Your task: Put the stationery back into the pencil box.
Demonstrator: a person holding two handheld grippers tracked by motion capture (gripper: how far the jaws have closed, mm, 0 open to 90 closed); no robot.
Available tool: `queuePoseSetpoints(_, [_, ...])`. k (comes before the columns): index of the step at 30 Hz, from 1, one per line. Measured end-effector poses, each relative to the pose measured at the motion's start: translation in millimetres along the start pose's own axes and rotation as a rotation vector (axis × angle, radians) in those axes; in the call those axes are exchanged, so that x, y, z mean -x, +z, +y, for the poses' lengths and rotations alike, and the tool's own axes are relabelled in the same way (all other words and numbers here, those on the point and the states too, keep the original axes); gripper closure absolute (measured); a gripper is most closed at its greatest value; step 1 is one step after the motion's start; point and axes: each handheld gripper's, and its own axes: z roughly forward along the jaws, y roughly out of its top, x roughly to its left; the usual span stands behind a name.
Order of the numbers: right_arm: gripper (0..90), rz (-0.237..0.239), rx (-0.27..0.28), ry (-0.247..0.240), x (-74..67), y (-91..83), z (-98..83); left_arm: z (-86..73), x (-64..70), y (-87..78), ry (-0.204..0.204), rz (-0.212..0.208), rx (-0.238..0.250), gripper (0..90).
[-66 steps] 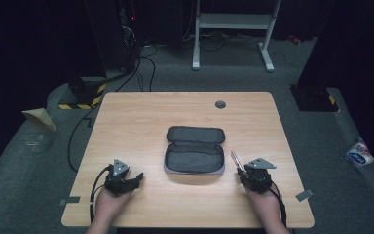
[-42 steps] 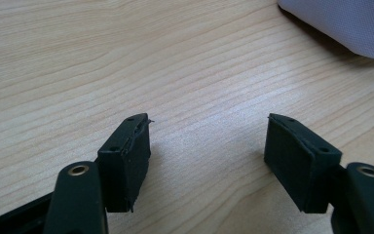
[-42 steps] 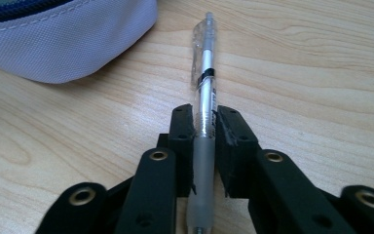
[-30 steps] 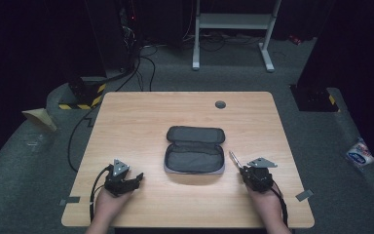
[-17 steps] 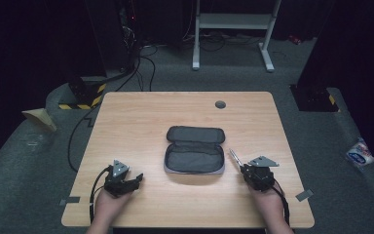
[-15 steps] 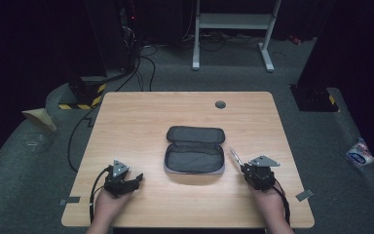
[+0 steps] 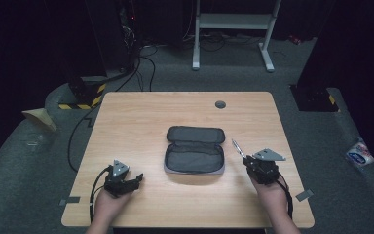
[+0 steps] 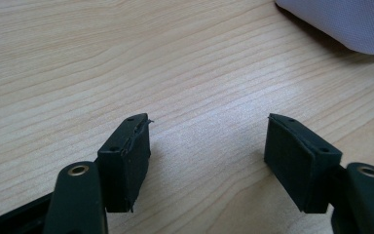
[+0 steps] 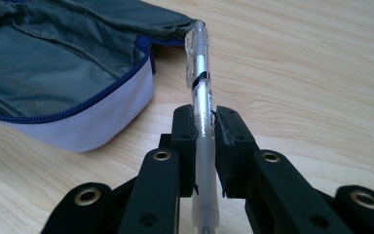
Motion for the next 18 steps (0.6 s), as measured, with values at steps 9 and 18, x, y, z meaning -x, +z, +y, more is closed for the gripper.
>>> queuePoseSetpoints(9, [79.1, 0.008, 0.012, -0.022, 0.5, -2.8, 12.6, 0.0, 0.0, 0.0, 0.000, 0.000, 0.001, 33.5])
queuePoseSetpoints(18, [79.1, 0.018, 0.022, -0.055, -6.4, -2.4, 25.3, 0.0, -0.1, 0.2, 0.001, 0.000, 0.002, 33.5])
